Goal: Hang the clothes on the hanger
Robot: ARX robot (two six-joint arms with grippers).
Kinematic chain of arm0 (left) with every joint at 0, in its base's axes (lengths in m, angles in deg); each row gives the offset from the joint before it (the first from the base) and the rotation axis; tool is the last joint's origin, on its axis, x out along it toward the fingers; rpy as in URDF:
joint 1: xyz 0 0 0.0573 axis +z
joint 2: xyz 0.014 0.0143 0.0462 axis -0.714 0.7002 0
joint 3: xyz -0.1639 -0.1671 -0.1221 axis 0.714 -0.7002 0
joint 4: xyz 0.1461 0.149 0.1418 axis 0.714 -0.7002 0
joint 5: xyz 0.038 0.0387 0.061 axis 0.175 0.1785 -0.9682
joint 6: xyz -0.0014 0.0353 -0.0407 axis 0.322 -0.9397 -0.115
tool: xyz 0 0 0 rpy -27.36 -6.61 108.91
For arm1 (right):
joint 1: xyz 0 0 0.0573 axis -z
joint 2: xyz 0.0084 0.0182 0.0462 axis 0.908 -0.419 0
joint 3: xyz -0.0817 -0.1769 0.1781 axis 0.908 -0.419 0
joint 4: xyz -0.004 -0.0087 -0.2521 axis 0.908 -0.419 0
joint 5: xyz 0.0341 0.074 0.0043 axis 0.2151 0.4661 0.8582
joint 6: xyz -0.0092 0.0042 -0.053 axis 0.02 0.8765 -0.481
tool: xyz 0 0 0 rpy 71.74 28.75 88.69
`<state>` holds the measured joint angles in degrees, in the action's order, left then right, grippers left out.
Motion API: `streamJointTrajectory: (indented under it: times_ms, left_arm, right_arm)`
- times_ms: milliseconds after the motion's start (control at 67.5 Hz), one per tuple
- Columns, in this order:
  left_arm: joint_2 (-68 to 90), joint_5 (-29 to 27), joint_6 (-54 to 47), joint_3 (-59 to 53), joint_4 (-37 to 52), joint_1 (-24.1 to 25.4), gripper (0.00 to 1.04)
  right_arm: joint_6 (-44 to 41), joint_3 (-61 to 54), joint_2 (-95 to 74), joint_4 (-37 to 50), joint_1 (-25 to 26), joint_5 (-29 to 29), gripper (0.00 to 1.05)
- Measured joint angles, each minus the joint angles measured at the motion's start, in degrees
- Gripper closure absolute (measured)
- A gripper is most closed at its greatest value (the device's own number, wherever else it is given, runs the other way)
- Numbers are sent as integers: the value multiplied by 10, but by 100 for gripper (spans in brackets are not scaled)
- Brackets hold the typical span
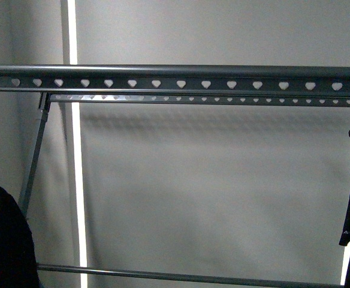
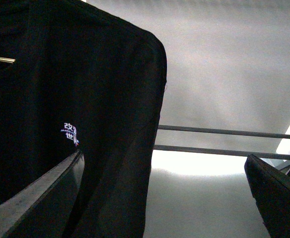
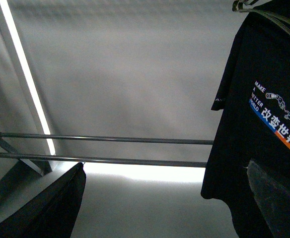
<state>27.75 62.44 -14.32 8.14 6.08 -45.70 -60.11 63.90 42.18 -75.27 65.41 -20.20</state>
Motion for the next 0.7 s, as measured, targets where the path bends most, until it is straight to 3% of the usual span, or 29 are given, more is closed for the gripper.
streamJointTrajectory:
  times_ms: [267, 326, 371, 430, 489, 593, 697]
  left_arm:
    - [0, 0, 0, 0, 0, 0, 7]
    - [49, 131, 29, 10, 24, 32, 7]
    - [123, 154, 71, 35, 66, 33, 7]
    - [216, 123, 141, 89, 118, 28, 7]
    - [356, 33, 281, 204, 83, 28, 7]
    - [491, -26, 442, 297, 57, 28, 7]
    - [588, -53, 529, 363, 47, 29, 7]
  right_arm:
    - [0, 0, 0, 0, 0, 0, 7]
    - [0, 0, 0, 0, 0, 0, 7]
    - [0, 0, 0, 0, 0, 2, 7]
    - [0, 0, 0, 0, 0, 0, 7]
    - [0, 0, 0, 0, 0, 0, 7]
    - [0, 0, 0, 0, 0, 0, 7]
    - [0, 0, 0, 0, 0, 0, 7]
